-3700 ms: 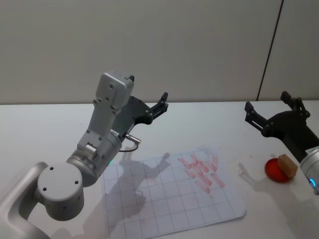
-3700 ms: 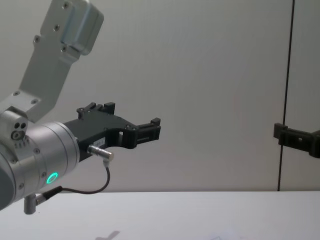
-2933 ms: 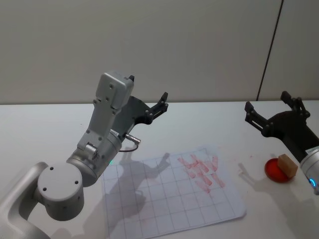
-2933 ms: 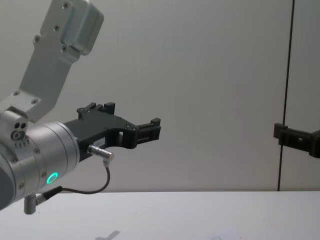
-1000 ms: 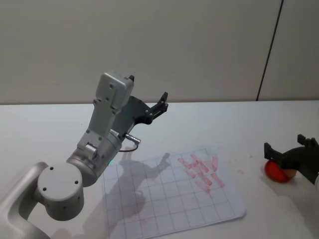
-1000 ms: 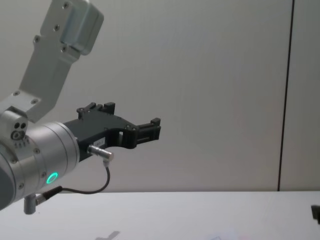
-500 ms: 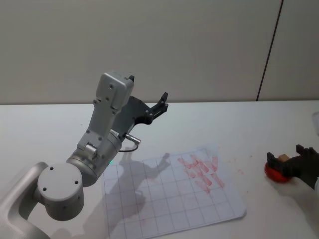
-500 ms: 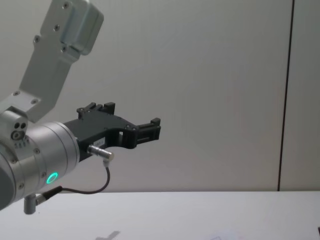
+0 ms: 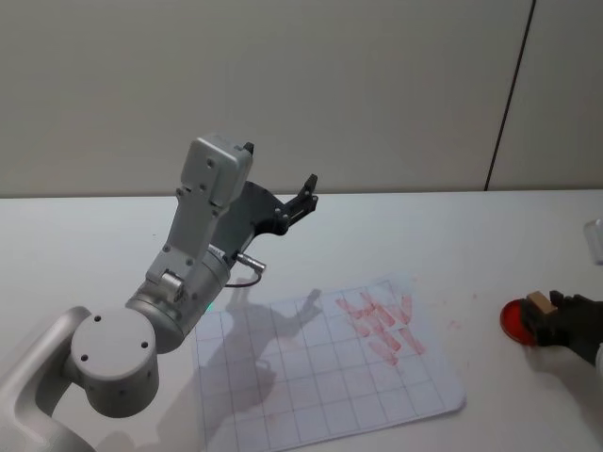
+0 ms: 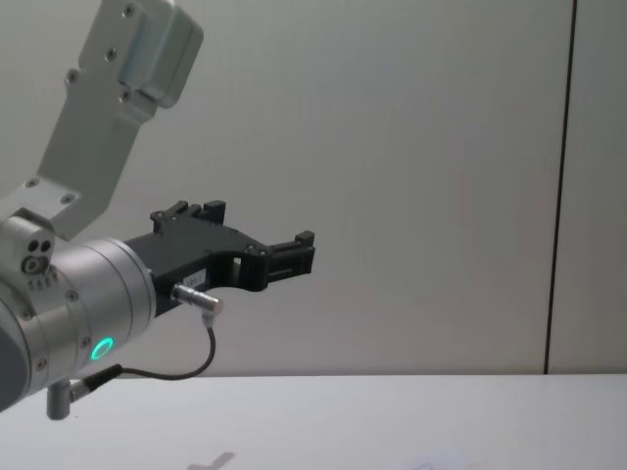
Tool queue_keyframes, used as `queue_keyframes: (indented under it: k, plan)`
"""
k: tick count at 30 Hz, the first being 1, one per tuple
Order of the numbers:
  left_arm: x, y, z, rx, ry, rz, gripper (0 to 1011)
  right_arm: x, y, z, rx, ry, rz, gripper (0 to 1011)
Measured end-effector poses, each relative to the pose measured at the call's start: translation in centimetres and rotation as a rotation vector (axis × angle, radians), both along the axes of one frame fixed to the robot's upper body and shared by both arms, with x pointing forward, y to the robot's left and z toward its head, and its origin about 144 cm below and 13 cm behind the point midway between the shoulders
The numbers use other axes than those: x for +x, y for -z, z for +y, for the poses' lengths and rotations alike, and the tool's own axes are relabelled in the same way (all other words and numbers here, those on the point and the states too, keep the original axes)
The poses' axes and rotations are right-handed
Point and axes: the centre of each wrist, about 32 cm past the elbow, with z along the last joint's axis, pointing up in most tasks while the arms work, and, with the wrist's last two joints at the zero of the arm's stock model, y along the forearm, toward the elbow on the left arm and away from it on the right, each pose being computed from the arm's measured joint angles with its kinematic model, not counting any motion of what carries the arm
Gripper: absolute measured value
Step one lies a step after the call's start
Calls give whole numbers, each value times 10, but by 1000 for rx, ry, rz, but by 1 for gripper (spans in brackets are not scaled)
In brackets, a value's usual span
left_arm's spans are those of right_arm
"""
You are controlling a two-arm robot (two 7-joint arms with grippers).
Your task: Use the one hand to pick up the stamp and affix it onto the A4 paper.
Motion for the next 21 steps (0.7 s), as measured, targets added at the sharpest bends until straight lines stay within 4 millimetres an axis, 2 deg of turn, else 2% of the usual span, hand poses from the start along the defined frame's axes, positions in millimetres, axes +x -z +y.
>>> queue_keyframes:
  k: [5,8,21]
  plan:
    - [0,0,0,0,0,0,1002,0,0,0,-6,-2,5,284]
    - [0,0,0,0,0,0,1001,0,1,0,-8,-5,5,219]
    - [0,0,0,0,0,0,1001,1,4,0,-10,-13,11,219]
